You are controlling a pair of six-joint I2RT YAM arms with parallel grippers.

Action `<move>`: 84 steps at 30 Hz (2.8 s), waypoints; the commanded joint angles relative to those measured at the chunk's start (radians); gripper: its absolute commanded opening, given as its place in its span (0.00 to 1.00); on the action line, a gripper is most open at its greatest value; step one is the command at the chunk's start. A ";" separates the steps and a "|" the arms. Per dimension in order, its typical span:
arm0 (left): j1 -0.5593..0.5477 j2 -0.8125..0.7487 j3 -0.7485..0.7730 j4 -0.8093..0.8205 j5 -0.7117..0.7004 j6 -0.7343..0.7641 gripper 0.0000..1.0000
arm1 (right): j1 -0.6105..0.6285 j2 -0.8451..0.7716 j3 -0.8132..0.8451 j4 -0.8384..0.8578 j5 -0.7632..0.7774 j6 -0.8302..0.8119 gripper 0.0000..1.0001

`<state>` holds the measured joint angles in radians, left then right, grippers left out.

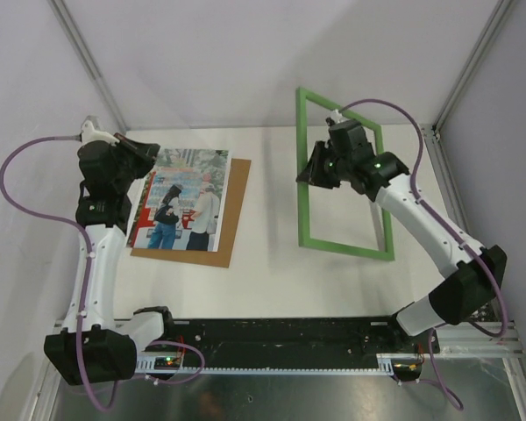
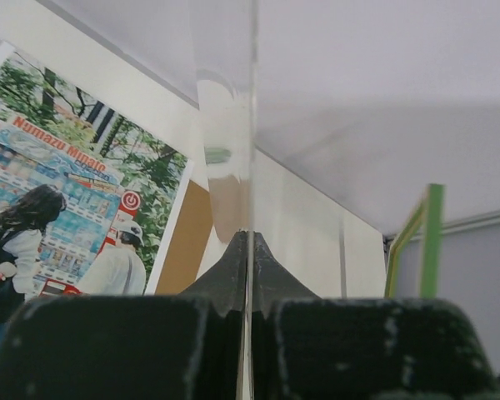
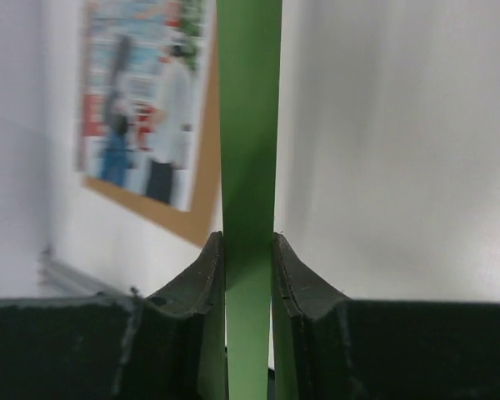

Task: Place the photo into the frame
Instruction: Pick up the frame body from the center of the board, then turn over the frame body, then place the object at the center of the board.

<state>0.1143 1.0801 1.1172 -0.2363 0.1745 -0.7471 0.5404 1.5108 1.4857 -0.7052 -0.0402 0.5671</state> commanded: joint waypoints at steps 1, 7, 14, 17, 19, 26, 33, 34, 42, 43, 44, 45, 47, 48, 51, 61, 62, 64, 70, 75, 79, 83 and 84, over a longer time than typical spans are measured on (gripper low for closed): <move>0.012 -0.037 0.071 0.026 -0.085 0.039 0.00 | -0.014 -0.058 0.109 0.081 -0.225 0.093 0.00; 0.015 -0.036 0.092 0.021 -0.085 0.042 0.00 | -0.073 -0.082 0.029 0.418 -0.509 0.389 0.00; 0.016 -0.040 0.086 0.018 -0.087 0.044 0.00 | -0.098 -0.090 -0.104 0.854 -0.637 0.681 0.00; 0.016 -0.039 0.088 0.017 -0.084 0.044 0.00 | -0.106 -0.089 -0.150 1.020 -0.657 0.803 0.00; 0.016 -0.039 0.087 0.018 -0.083 0.045 0.00 | -0.111 -0.083 -0.177 1.125 -0.664 0.876 0.00; 0.016 -0.044 0.079 0.016 -0.087 0.049 0.00 | -0.122 -0.058 -0.274 1.340 -0.675 1.029 0.00; 0.015 -0.044 0.074 0.017 -0.085 0.053 0.00 | -0.130 -0.020 -0.438 1.588 -0.672 1.152 0.00; 0.016 -0.044 0.073 0.016 -0.084 0.054 0.00 | -0.132 -0.020 -0.452 1.591 -0.671 1.147 0.00; 0.016 -0.044 0.064 0.015 -0.087 0.059 0.00 | -0.141 -0.021 -0.540 1.614 -0.679 1.139 0.00; 0.015 -0.043 0.063 0.015 -0.087 0.059 0.00 | -0.142 -0.021 -0.546 1.616 -0.681 1.137 0.00; 0.016 -0.043 0.062 0.016 -0.088 0.060 0.00 | -0.143 -0.021 -0.551 1.615 -0.688 1.136 0.00; 0.016 -0.043 0.062 0.016 -0.089 0.061 0.00 | -0.145 -0.024 -0.554 1.606 -0.694 1.130 0.02; 0.016 -0.042 0.061 0.016 -0.089 0.062 0.00 | -0.150 -0.035 -0.562 1.567 -0.703 1.107 0.14; 0.016 -0.043 0.060 0.016 -0.089 0.063 0.00 | -0.154 -0.043 -0.564 1.532 -0.707 1.090 0.22; 0.015 -0.041 0.058 0.016 -0.089 0.064 0.00 | -0.178 -0.084 -0.564 1.415 -0.718 1.009 0.42; 0.016 -0.035 0.052 0.018 -0.078 0.064 0.00 | -0.297 -0.243 -0.560 0.810 -0.699 0.599 0.61; 0.016 -0.035 0.053 0.018 -0.076 0.065 0.00 | -0.315 -0.255 -0.559 0.736 -0.687 0.545 0.61; 0.016 -0.034 0.057 0.018 -0.072 0.069 0.00 | -0.346 -0.277 -0.560 0.566 -0.660 0.414 0.62; 0.016 -0.026 0.064 0.018 -0.025 0.076 0.00 | -0.408 -0.290 -0.614 0.286 -0.560 0.098 0.63; 0.015 -0.019 0.060 0.019 0.017 0.075 0.00 | -0.437 -0.262 -0.704 0.267 -0.443 -0.001 0.63; 0.016 -0.023 0.046 0.017 0.040 0.082 0.00 | -0.451 -0.220 -0.789 0.327 -0.386 -0.020 0.63; 0.016 -0.029 0.035 0.016 0.061 0.086 0.00 | -0.452 -0.185 -0.830 0.345 -0.291 -0.028 0.63; 0.015 -0.031 0.033 0.017 0.067 0.086 0.00 | -0.452 -0.183 -0.833 0.340 -0.263 -0.030 0.63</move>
<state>0.1204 1.0714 1.1568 -0.2577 0.1978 -0.6876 0.0933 1.3197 0.6609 -0.3950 -0.4217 0.5816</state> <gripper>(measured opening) 0.006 0.630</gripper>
